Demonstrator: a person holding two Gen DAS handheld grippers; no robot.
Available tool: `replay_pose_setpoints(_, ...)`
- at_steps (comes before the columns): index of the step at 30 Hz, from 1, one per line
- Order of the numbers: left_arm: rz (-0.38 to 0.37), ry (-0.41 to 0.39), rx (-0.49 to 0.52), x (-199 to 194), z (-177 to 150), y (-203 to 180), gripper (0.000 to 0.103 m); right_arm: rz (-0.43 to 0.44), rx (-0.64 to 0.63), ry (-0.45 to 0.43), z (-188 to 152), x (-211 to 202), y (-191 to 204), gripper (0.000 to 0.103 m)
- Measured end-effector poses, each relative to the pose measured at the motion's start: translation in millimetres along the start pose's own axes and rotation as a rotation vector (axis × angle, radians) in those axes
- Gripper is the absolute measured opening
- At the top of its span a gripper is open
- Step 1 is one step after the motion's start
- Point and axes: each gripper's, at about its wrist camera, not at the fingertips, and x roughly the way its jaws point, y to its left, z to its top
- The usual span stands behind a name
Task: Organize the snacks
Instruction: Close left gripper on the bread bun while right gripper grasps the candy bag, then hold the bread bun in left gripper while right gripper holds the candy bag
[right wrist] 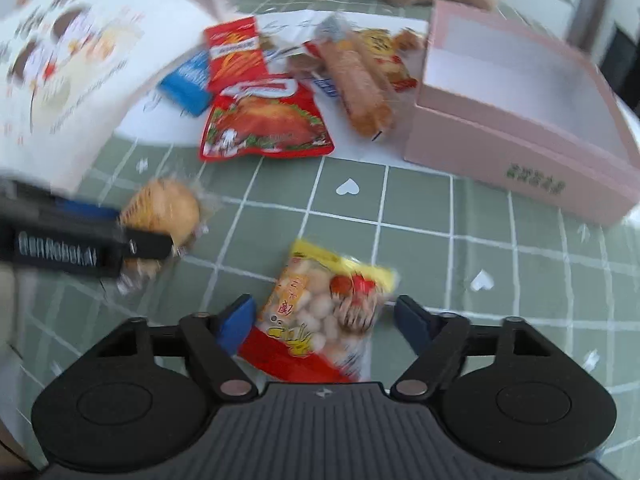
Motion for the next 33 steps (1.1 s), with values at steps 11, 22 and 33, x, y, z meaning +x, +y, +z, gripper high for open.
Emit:
replay_pose_setpoints(11,0.015,0.004,0.013,3,1,0,0.066,0.016,0.058,-0.016,-5,-2,-32,0.063)
replay_pose_setpoints(22,0.053,0.019,-0.021,1,6,7,0.062,0.087,-0.062,-0.002,8,0,14,0.056)
replay_pose_setpoints(33,0.015,0.039,-0.079,5,12,19,0.066,0.104,-0.064,0.024,20,2,15,0.054)
